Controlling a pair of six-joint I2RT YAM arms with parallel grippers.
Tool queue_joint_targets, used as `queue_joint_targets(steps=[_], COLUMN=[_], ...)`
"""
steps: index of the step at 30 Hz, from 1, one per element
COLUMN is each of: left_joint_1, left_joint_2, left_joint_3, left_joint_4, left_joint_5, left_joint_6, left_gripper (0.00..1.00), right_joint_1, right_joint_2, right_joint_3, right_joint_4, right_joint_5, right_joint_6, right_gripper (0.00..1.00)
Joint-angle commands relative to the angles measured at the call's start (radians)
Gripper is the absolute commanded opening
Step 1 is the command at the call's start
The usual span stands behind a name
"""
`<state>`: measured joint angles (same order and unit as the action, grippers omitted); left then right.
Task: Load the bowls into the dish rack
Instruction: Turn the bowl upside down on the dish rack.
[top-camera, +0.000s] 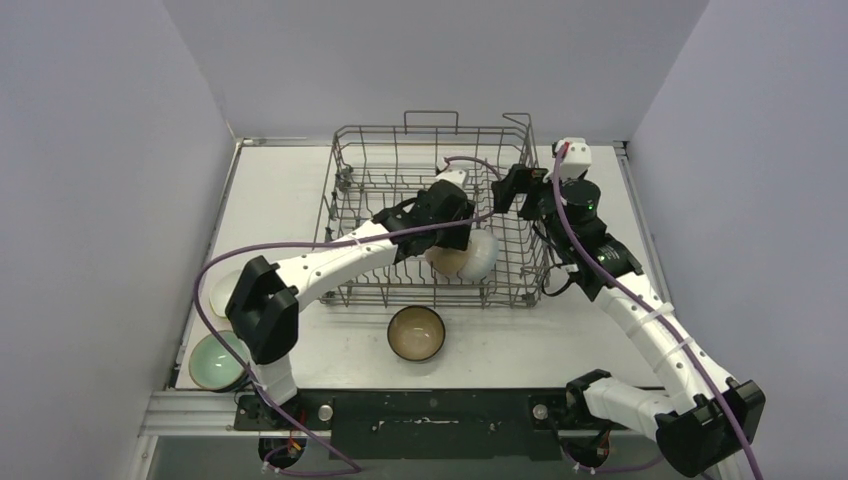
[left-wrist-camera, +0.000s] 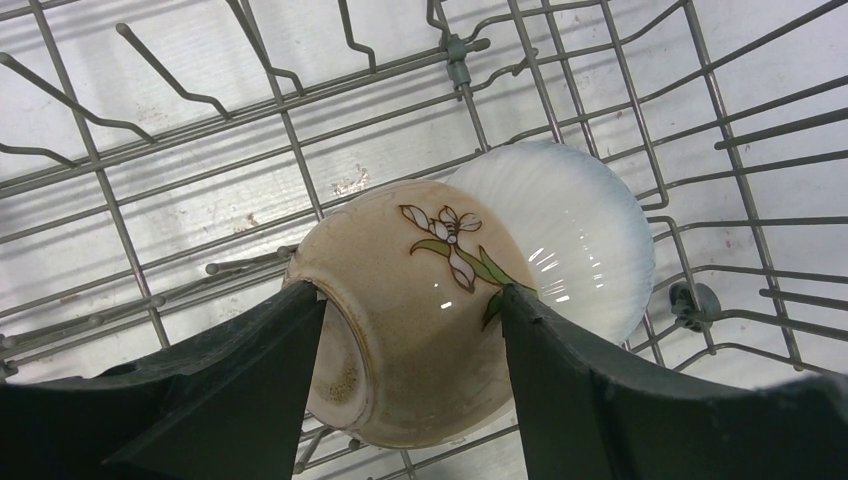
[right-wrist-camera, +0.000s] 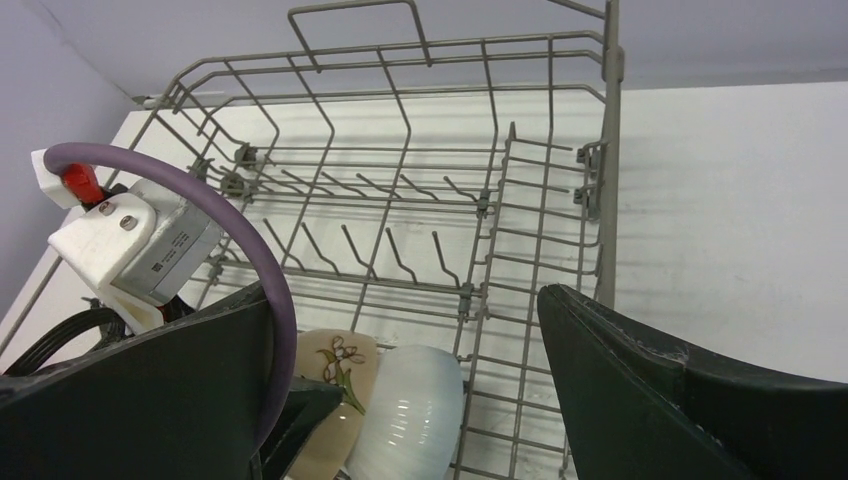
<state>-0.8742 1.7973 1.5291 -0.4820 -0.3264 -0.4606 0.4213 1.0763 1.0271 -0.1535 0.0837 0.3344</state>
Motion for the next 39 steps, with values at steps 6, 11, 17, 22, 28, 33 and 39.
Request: queue_joint_targets(steps=[6,11,17,22,28,33,39], left_joint_1=[0.078,0.092,0.115,0.132,0.197,0.225,0.258], left_joint_2=[-0.092,-0.126,-0.158,-0.175,-0.231,-0.283,-0.365], left_joint_3=[-0.122,-0.198,-0.285,-0.319,-0.412,-0.472,-0.551], left_joint_4=[-0.132,-0.091,-0.044,-0.036,0.070,0.183,0.387], left_joint_5=[-0.050,-0.025,0.007,0.017,0.145,0.245,0.405], left_joint_6=[-0.024,-0.053,-0.068,-0.084,-0.105,-0.112,-0.157], left_gripper=[0.60,0.59,0.56,0.56,0.53,0.53,0.71], right_joint_1=[-0.100,-0.102,-0.105,-0.110,-0.110,-0.110,-0.111], right_joint_2=[0.023,0.034,0.054,0.075,0.094,0.107,0.111], right_joint_3=[-0.052,-0.053,-0.050,-0.040,-0.035,-0.039,-0.053], right_joint_4=[-0.009,0.003,0.013,0.019,0.040,0.045,0.035], right_joint_5=[0.024,-0.014,-0.057,-0.114,-0.220,-0.286,-0.337], right_joint_6=[0.000,0.009,0.017,0.029,0.035,0.037,0.034], right_gripper=[1.00,1.00,1.00,1.00,0.99,0.97,0.93])
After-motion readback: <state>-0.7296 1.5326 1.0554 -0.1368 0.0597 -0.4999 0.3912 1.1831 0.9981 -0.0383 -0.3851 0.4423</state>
